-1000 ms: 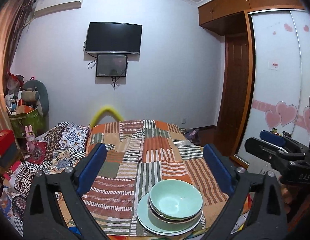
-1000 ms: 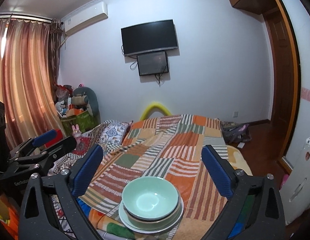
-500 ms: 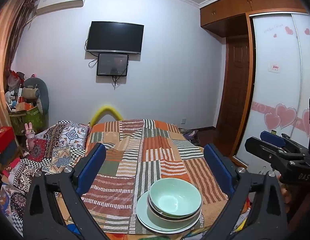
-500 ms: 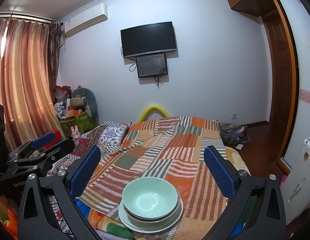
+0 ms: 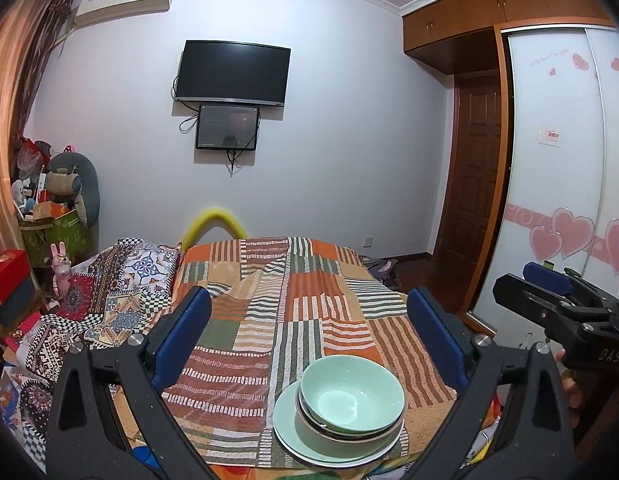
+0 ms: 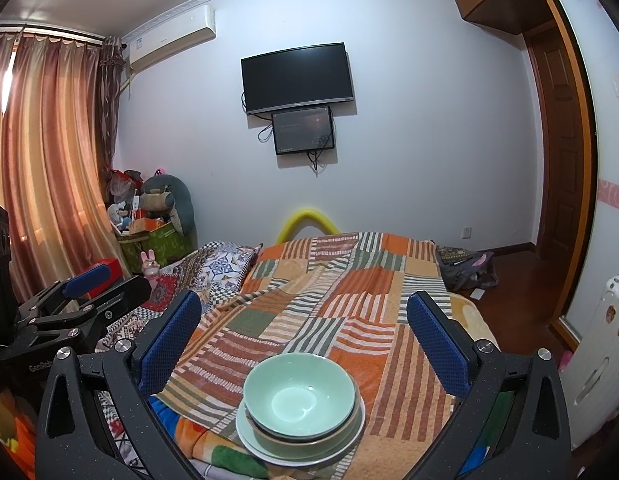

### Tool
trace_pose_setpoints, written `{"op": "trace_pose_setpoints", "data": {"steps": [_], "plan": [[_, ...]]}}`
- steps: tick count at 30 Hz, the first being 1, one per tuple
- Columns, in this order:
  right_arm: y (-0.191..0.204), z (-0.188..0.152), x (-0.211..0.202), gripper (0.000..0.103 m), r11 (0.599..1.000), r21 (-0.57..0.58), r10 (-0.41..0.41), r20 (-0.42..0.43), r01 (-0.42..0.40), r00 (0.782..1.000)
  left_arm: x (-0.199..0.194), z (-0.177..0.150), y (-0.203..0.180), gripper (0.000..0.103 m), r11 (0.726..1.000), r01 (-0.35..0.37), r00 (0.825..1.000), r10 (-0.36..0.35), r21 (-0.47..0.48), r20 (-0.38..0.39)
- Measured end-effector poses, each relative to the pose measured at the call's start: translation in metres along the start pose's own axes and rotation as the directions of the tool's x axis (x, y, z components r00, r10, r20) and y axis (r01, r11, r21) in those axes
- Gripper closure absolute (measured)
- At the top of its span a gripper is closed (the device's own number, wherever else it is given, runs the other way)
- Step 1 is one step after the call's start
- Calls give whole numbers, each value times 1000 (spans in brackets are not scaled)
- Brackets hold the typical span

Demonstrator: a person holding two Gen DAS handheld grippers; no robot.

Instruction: Organize plates and bowls

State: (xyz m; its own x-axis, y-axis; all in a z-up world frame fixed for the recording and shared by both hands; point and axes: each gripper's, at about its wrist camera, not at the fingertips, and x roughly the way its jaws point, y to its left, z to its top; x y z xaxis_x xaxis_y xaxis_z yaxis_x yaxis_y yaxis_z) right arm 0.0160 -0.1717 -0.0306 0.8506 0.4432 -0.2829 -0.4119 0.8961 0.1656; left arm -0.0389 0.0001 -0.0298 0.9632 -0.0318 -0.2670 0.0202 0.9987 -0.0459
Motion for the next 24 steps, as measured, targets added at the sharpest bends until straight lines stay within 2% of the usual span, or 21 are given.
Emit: {"op": "trace_pose_setpoints", "data": {"steps": [24], "plan": [[1,0,-2,0,1000,-1,1,-1,-1,1000,1,-4,-6,1,1000,0,1000,0,5,-1]]}}
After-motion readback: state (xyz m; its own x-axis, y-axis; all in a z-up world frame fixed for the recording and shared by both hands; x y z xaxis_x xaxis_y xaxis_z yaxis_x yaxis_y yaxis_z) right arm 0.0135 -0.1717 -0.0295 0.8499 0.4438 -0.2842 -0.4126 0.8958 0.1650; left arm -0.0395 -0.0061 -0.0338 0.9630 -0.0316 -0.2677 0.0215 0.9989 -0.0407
